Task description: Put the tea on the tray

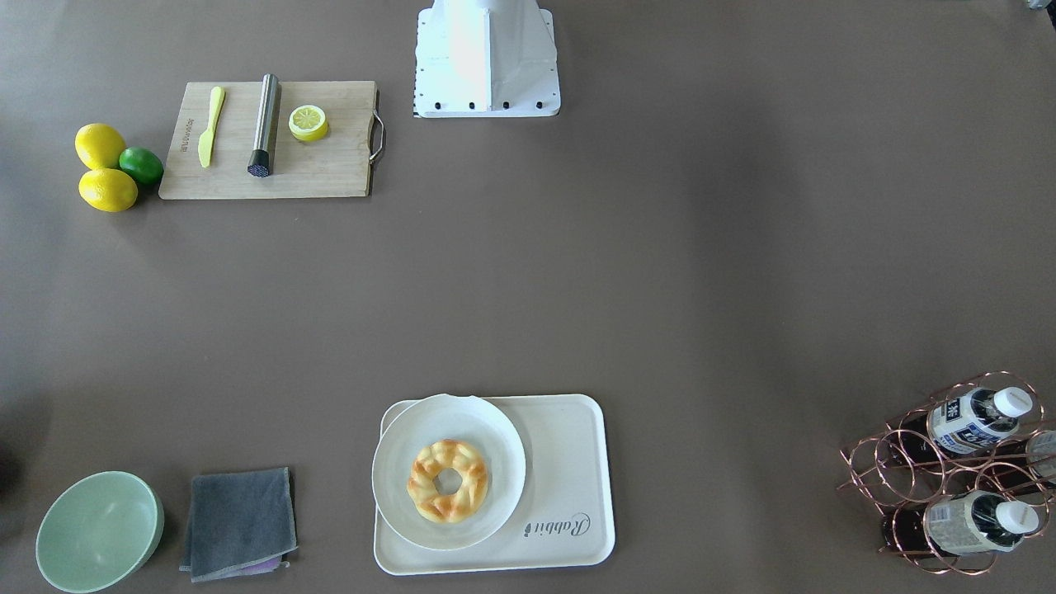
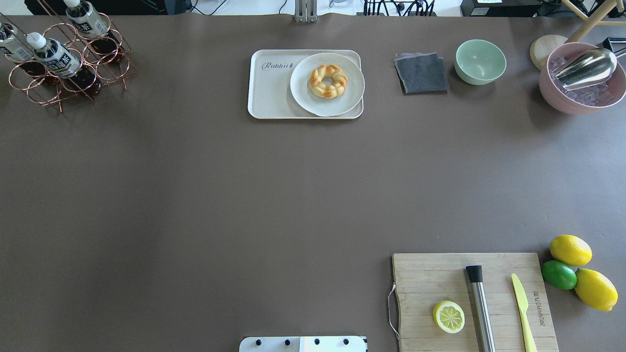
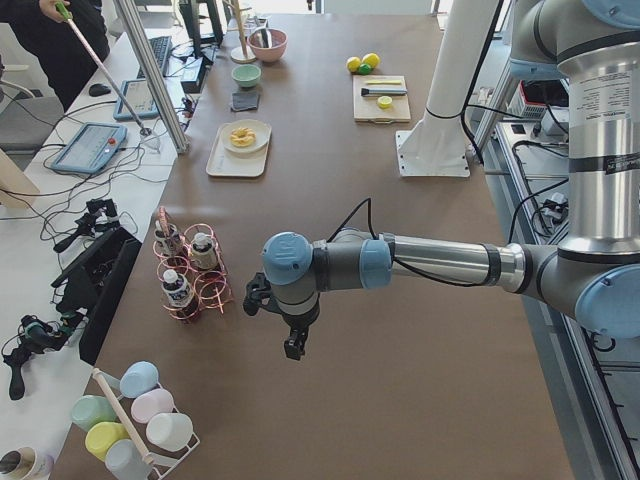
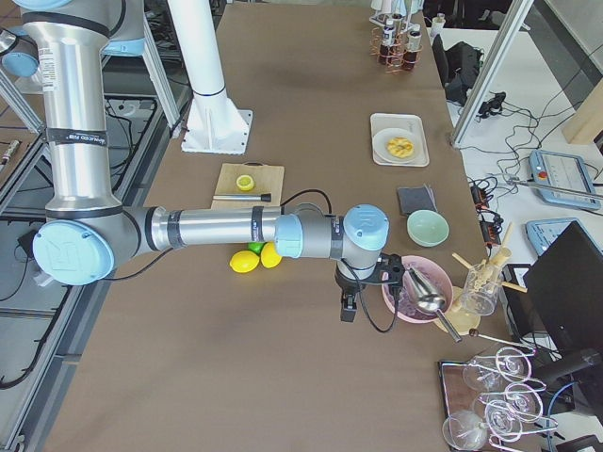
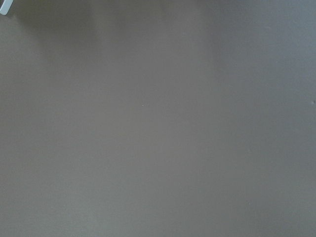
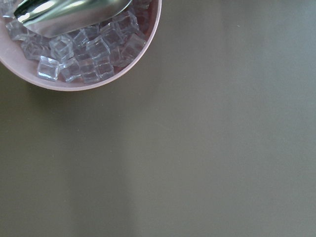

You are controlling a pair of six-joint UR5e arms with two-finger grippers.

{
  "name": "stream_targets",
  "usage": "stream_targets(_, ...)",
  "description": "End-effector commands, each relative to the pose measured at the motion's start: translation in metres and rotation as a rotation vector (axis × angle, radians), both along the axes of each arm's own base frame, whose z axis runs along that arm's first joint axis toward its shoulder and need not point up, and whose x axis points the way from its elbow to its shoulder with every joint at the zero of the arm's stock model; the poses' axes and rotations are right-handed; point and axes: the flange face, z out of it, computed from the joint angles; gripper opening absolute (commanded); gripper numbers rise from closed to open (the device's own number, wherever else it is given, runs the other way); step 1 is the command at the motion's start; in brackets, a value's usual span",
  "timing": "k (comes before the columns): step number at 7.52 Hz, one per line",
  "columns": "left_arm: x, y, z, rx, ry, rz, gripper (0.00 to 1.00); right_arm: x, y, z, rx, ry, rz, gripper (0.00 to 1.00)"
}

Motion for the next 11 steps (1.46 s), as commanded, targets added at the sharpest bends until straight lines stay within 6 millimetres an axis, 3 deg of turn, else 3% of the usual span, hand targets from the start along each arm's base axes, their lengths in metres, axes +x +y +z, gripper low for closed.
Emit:
stream_targets(1,-0.007,-0.023,-0.036,0.119,-0.007,-0.013,0.97,0.000,0.000,-0.002,-0.006,-0.001,0.011,1.00)
stream_targets(2,-0.014,-0.030,-0.061,0.229,-0.025,-0.022,0.97,0.000,0.000,-0.002,-0.006,-0.001,0.011,1.00)
stream_targets(3,-0.016,-0.036,-0.064,0.297,-0.061,-0.042,0.97,0.000,-0.001,-0.003,-0.004,-0.001,0.011,1.00)
stream_targets(4,-0.018,-0.036,-0.058,0.216,-0.038,-0.143,0.97,0.000,-0.001,-0.003,-0.009,-0.001,0.017,1.00)
stream_targets(6,-0.016,-0.023,-0.042,0.310,-0.008,-0.241,0.97,0.000,-0.001,-0.003,-0.009,0.000,0.017,1.00)
stream_targets(7,-0.006,-0.021,-0.050,0.382,0.017,-0.254,0.97,0.000,-0.001,-0.003,-0.009,0.000,0.017,1.00)
stream_targets(11,0.100,-0.044,-0.111,0.371,0.193,-0.398,0.97,0.000,-0.001,0.003,-0.028,0.002,0.024,1.00)
